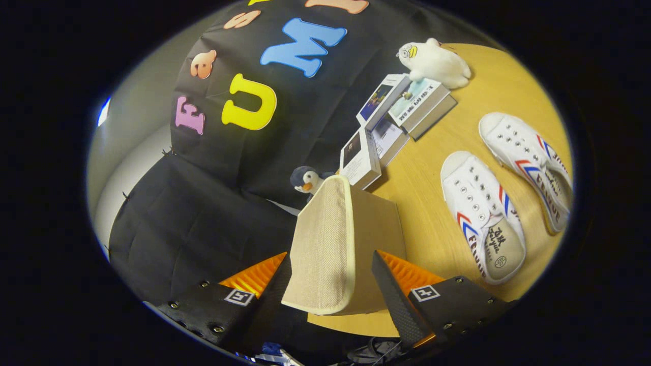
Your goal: Open the storage box then place both shoes into the box .Put the left shoe in first, then the right shoe, with the right side of both shoes facing outward in a uniform manner.
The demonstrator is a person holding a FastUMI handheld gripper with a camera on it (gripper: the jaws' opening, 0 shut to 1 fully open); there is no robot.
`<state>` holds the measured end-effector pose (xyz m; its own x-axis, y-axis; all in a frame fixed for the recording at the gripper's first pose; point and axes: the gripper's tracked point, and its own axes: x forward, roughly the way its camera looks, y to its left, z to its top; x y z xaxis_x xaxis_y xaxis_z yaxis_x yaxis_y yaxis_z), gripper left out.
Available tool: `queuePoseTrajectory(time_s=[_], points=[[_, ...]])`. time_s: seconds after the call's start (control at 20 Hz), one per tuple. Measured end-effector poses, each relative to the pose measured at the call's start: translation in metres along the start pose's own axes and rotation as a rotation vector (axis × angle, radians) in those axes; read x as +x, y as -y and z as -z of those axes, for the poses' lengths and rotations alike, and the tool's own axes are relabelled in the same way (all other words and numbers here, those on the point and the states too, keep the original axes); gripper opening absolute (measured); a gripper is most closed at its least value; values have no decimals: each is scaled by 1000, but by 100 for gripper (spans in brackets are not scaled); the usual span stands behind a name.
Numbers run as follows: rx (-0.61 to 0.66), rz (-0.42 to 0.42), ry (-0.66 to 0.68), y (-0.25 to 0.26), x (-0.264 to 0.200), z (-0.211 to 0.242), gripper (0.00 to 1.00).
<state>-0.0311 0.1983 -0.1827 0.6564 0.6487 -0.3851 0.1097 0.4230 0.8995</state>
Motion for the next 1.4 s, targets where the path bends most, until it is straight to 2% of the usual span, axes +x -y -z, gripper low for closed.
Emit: queuePoseTrajectory(time_s=[0.2, 0.25, 0.35, 0.4, 0.45, 0.5, 0.55, 0.65, 0.7, 0.75, 0.95, 1.4], points=[[60, -18, -66, 0, 9, 16, 95], [69, -16, -76, 1, 11, 20, 93], [83, -13, -101, 2, 13, 25, 81], [84, -12, -113, 2, 14, 27, 81], [81, 11, -110, 6, 15, 28, 77], [77, 37, -99, 13, 15, 24, 60], [92, 24, -108, 9, 11, 26, 33], [83, 26, -116, 7, 4, 28, 33], [105, 14, -60, 2, -24, 0, 33], [91, 5, -47, 0, 4, 5, 3], [44, -9, -69, -19, -1, 0, 3], [-84, -120, -51, -114, 2, -17, 3]])
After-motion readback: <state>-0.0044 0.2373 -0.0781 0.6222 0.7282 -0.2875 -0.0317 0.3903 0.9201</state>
